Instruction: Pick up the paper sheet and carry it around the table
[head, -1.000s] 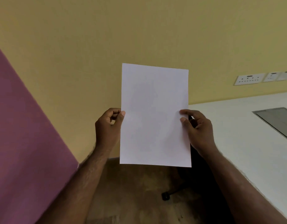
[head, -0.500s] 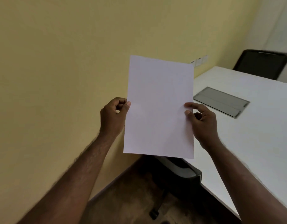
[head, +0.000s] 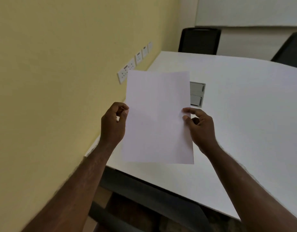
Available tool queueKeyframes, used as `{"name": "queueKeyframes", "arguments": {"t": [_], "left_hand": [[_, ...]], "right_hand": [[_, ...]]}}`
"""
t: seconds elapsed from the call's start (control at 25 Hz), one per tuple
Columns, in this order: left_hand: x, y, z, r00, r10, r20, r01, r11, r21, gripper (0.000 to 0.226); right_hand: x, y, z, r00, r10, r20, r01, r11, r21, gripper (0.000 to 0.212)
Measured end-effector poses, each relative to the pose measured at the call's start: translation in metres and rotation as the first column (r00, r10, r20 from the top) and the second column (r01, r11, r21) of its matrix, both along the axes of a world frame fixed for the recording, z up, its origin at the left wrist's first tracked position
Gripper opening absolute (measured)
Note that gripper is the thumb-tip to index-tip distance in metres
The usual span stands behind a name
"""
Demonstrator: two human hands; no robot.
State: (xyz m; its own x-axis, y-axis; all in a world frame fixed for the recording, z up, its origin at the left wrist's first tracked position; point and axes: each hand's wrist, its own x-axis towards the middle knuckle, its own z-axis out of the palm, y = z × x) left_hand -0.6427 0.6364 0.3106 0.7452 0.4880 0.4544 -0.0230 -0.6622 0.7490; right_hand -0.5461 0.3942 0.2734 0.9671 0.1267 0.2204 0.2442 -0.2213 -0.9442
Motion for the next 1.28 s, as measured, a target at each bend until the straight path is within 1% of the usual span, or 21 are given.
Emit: {"name": "queueKeyframes", "arguments": {"t": [0.16, 0.36, 0.48, 0.6, 0.8, 0.96, 1.16, 1.28], "left_hand": [[0.059, 0.021, -0.028, 0.991, -0.126, -0.049, 0.126, 0.992, 0.005, 0.015], [0.112, 0.049, -0.072, 0.966, -0.246, -0.085, 0.244, 0.969, -0.029, 0.015], [0.134, 0.062, -0.101, 0.951, -0.289, -0.106, 0.289, 0.957, -0.017, 0.016], [0.150, 0.069, -0.139, 0.937, -0.305, -0.169, 0.308, 0.951, -0.007, 0.017], [0.166, 0.071, -0.215, 0.901, -0.264, -0.346, 0.254, 0.964, -0.074, 0.019], [0.176, 0.069, -0.264, 0.850, -0.282, -0.444, 0.278, 0.958, -0.074, 0.021], [0.183, 0.065, -0.298, 0.803, -0.266, -0.533, 0.284, 0.958, -0.049, 0.022], [0.179, 0.063, -0.312, 0.747, -0.265, -0.609, 0.330, 0.944, -0.006, 0.025]], "right_hand": [[0.023, 0.013, -0.024, 0.987, -0.149, -0.060, 0.145, 0.988, -0.053, 0.023], [0.042, 0.040, -0.060, 0.933, -0.331, -0.142, 0.314, 0.940, -0.130, 0.024], [0.053, 0.058, -0.087, 0.897, -0.410, -0.163, 0.384, 0.908, -0.166, 0.025], [0.065, 0.071, -0.120, 0.871, -0.459, -0.173, 0.422, 0.881, -0.214, 0.026], [0.082, 0.076, -0.187, 0.856, -0.471, -0.212, 0.390, 0.859, -0.333, 0.026], [0.086, 0.074, -0.235, 0.853, -0.453, -0.260, 0.330, 0.853, -0.404, 0.027], [0.080, 0.073, -0.270, 0.849, -0.442, -0.289, 0.260, 0.826, -0.500, 0.037], [0.077, 0.072, -0.282, 0.867, -0.422, -0.265, 0.200, 0.781, -0.592, 0.042]]}}
